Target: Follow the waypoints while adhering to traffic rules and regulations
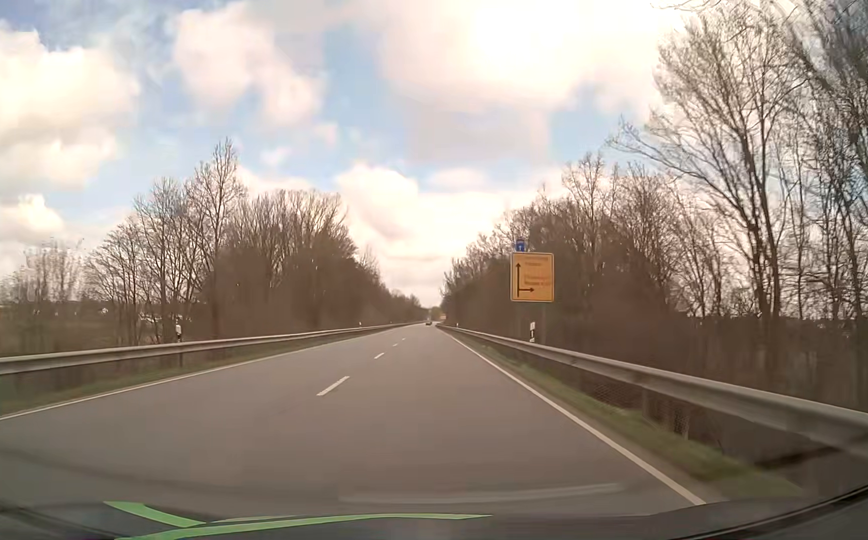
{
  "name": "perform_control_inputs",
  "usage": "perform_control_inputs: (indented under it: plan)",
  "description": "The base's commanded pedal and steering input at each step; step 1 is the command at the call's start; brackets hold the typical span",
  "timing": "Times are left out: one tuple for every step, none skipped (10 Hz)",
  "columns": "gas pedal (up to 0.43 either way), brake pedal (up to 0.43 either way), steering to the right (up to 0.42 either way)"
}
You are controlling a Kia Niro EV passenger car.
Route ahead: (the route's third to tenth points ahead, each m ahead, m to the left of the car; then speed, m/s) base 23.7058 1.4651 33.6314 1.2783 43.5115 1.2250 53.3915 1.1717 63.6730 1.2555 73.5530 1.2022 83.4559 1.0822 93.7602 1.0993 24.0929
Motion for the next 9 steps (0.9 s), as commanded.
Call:
perform_control_inputs:
  plan:
    - [0.209, 0.0, 0.0]
    - [0.209, 0.0, 0.0]
    - [0.209, 0.0, 0.0]
    - [0.209, 0.0, 0.0]
    - [0.209, 0.0, 0.0]
    - [0.209, 0.0, 0.0]
    - [0.209, 0.0, 0.0]
    - [0.209, 0.0, 0.0]
    - [0.209, 0.0, 0.0]
